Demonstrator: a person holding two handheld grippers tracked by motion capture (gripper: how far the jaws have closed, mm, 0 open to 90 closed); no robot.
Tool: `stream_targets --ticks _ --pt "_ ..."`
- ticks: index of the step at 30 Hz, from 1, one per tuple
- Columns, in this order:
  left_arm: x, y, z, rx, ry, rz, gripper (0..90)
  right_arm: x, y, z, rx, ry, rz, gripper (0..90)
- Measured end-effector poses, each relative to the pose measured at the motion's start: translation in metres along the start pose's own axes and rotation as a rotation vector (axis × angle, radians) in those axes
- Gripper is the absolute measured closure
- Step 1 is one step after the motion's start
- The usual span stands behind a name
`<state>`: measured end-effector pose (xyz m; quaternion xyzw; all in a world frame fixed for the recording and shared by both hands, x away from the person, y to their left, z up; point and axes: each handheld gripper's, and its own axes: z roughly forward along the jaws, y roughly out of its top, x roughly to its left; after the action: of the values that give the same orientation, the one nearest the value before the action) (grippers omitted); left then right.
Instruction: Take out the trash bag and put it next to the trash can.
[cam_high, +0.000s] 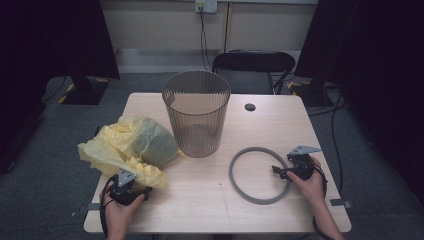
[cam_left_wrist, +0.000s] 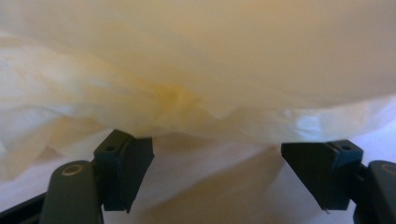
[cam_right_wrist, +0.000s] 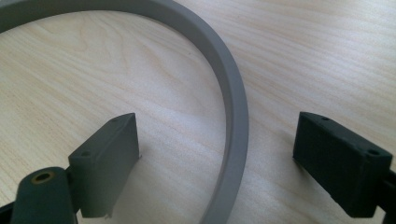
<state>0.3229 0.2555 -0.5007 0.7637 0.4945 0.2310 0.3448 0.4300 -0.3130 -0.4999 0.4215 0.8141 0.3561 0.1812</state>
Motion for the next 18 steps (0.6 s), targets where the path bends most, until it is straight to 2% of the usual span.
stream_targets --ticks 9,18 --pt "-0.0006 -0.0061 -0.0062 0.017 -0.017 -0.012 19.4 0.0006 0.0001 0.0000 0.001 -0.006 0.005 13.6" --pt "-0.0012 -0.0078 -0.0082 0.017 -0.010 -0.018 19.1 0.0015 -0.0002 -0.0004 0.001 -0.011 0.009 13.8"
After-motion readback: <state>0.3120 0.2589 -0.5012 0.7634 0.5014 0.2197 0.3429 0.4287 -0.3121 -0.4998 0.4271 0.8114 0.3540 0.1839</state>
